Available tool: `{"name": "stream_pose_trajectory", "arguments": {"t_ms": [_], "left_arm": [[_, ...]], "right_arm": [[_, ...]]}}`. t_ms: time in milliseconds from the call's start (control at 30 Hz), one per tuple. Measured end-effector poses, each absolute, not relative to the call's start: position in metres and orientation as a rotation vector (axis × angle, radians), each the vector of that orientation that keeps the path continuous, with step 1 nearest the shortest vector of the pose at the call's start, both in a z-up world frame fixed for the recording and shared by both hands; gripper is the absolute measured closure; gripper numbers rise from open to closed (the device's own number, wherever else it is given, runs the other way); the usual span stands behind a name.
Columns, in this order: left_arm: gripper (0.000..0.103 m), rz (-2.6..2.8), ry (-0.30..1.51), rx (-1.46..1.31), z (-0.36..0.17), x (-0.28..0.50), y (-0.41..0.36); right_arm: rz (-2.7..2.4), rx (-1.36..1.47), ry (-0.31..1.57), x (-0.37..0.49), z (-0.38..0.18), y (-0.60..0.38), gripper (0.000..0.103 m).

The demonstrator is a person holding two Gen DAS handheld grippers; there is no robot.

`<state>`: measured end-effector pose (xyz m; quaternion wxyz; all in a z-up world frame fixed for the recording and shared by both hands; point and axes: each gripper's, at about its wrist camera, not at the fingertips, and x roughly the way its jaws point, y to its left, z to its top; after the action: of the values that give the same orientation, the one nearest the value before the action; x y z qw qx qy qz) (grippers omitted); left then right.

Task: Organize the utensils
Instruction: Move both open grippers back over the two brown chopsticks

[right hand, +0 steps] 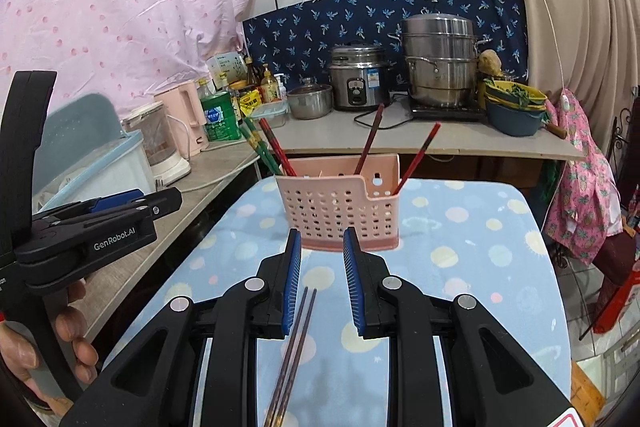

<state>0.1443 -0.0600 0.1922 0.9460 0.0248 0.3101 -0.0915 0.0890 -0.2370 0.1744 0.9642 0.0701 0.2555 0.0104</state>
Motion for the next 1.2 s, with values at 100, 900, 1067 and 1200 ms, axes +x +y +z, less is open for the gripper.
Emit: {"name": "stream_pose_trajectory", "arguments": {"t_ms": [100, 900, 1067, 1200], "left_arm": [[0.055, -0.185, 0.652, 0.051, 0.179, 0.136, -0.056], [0.055, -0.163, 0.819, 0.052, 0.068, 0.082, -0.017], [0.055, -0.174, 0.843, 0.059, 0.056, 0.075, -0.019], [0.055, -0.183, 0.86, 0.057, 0.05, 0.073, -0.02]], "right_arm": [[0.02, 0.146, 0.528, 0.076, 0.165, -0.235, 0.081], [0.046, 0.17, 0.791, 0.018, 0.02, -0.182, 0.081], [0.045, 0.172, 0.816, 0.019, 0.007, -0.173, 0.081], [0.047, 0.176, 0.829, 0.023, 0.001, -0.168, 0.081]]}}
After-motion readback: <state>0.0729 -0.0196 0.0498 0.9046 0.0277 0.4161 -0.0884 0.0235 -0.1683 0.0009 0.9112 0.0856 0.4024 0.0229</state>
